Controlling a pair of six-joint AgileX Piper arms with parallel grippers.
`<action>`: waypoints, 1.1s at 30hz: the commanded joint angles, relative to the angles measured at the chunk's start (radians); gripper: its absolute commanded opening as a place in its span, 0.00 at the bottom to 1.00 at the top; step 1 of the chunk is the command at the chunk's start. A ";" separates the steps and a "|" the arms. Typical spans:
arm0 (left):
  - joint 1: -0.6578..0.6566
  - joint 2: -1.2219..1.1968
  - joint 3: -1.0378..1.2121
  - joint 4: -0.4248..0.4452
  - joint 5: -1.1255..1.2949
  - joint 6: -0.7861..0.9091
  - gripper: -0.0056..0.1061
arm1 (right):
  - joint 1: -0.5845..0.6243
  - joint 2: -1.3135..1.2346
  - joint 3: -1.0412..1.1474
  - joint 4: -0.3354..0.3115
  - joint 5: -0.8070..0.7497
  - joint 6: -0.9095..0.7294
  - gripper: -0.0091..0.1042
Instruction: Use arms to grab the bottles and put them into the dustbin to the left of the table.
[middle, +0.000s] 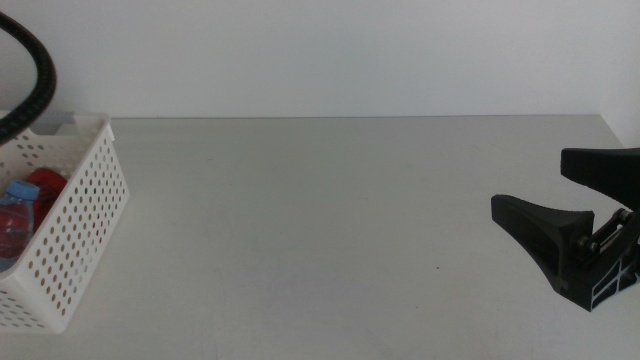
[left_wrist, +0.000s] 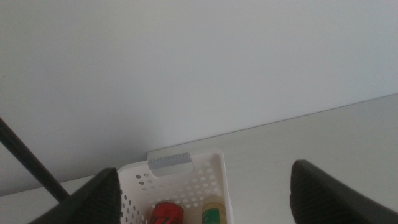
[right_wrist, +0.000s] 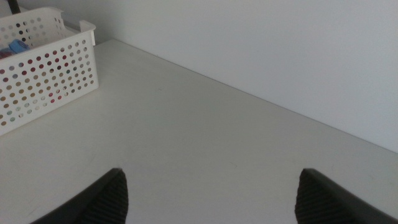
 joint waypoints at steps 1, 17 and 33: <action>-0.007 0.000 -0.027 -0.007 -0.073 -0.015 0.88 | -0.004 -0.020 -0.021 -0.015 -0.071 -0.008 0.75; -0.007 -0.159 0.185 -0.023 -0.152 -0.015 0.88 | -0.350 -0.474 0.261 -0.100 -0.053 -0.008 0.75; -0.007 -0.720 0.798 -0.248 -0.208 -0.015 0.88 | -0.573 -0.801 0.542 -0.093 -0.006 -0.008 0.75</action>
